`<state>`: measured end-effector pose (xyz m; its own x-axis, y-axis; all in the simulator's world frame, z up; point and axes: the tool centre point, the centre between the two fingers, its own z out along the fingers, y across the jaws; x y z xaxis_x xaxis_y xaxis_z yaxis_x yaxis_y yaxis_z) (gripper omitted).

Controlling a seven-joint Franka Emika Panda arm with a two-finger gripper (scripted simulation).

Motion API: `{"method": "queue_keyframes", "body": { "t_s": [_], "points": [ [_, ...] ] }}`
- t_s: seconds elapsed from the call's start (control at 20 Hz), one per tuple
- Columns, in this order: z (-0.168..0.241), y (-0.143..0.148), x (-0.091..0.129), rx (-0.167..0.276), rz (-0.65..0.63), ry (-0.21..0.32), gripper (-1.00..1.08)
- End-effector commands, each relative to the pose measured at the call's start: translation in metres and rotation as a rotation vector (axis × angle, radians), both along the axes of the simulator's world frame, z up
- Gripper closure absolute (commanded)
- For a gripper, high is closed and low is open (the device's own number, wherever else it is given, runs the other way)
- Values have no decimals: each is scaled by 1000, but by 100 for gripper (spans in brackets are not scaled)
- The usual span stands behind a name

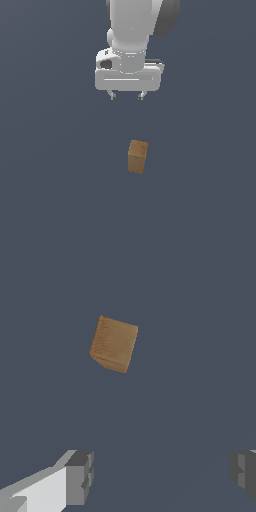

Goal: Pick up the object and move it to a goal position.

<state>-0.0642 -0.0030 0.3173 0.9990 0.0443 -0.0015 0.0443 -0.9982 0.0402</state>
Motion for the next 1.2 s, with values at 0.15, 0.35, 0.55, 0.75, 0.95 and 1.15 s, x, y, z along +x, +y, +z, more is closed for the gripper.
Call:
{"method": "queue_keyframes", "body": {
  "t_s": [0.15,0.35,0.55,0.75,0.95,1.15],
  "points": [
    [-2,6,0,2,7,3,-92],
    [-10,29,-3,11,37,16,-92],
    [-12,37,-6,15,52,21,-92],
    [-12,36,-3,14,44,19,-92],
    [-17,37,5,17,26,18,-92],
    [-26,38,19,20,-6,15,-92]
  ]
}}
